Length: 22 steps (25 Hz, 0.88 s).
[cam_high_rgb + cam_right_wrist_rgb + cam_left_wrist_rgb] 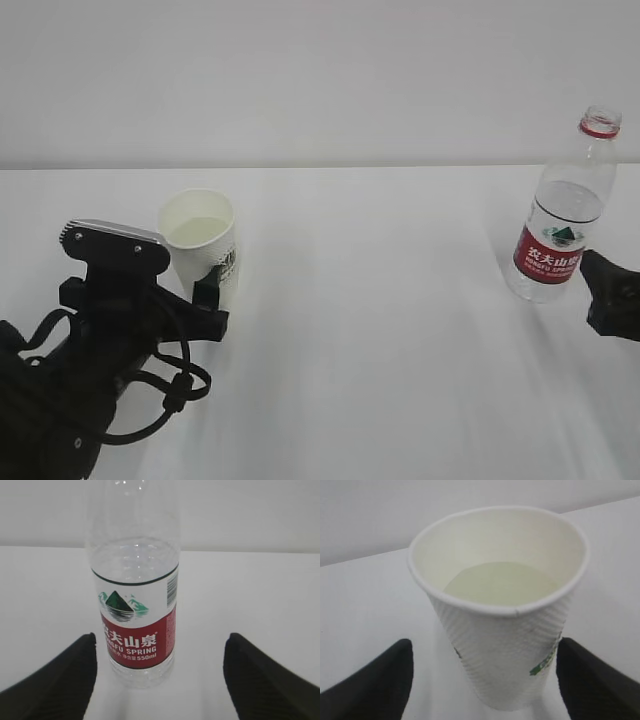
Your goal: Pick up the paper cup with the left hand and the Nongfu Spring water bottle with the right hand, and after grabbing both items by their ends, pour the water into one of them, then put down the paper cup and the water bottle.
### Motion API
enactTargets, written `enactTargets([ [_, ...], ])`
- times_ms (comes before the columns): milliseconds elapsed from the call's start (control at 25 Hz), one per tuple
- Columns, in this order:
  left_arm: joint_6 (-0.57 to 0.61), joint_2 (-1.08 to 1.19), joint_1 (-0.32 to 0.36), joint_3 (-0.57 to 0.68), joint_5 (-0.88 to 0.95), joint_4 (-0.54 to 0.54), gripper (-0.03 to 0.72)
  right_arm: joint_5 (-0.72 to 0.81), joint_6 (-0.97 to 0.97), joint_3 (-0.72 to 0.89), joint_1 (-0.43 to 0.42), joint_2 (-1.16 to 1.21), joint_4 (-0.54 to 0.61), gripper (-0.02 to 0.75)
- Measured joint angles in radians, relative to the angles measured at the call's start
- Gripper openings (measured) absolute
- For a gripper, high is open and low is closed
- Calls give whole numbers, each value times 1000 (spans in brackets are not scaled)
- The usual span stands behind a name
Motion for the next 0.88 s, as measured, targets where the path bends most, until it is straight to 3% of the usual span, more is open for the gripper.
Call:
enactTargets([
  [880, 2, -120, 0, 7, 6, -43, 555, 0, 39, 14, 0, -31, 0, 593],
])
